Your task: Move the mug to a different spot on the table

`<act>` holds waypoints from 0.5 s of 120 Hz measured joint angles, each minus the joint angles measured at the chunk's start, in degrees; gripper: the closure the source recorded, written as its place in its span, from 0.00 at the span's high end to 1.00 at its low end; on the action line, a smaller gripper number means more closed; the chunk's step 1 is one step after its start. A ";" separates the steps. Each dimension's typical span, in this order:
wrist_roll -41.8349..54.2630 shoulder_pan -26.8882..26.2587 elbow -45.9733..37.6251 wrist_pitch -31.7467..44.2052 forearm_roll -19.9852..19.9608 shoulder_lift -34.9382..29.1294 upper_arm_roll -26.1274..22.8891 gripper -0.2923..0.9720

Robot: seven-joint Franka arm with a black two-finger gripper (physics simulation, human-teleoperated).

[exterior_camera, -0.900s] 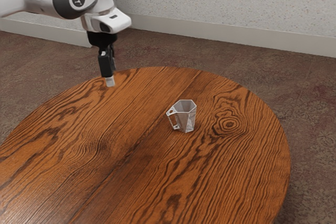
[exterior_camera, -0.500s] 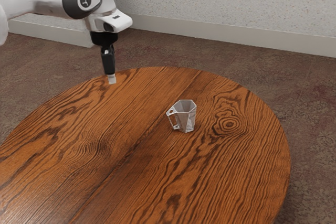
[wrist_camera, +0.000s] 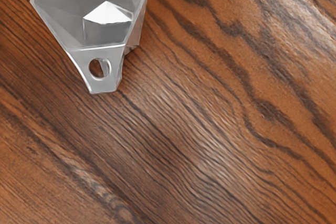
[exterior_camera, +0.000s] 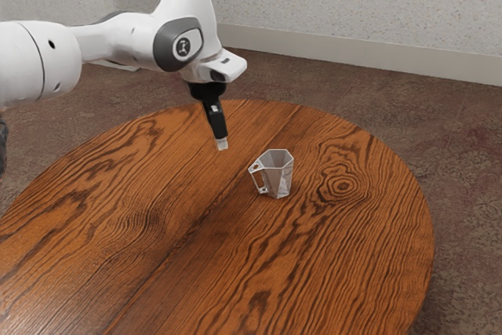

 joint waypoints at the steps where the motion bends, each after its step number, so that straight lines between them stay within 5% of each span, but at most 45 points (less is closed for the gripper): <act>1: -0.17 -0.07 0.17 0.19 -0.07 0.27 0.00 0.77; 32: -4.39 -0.06 1.62 5.79 -3.98 6.69 0.25 0.77; 60: -5.43 -0.73 3.07 8.27 0.24 10.22 0.25 0.77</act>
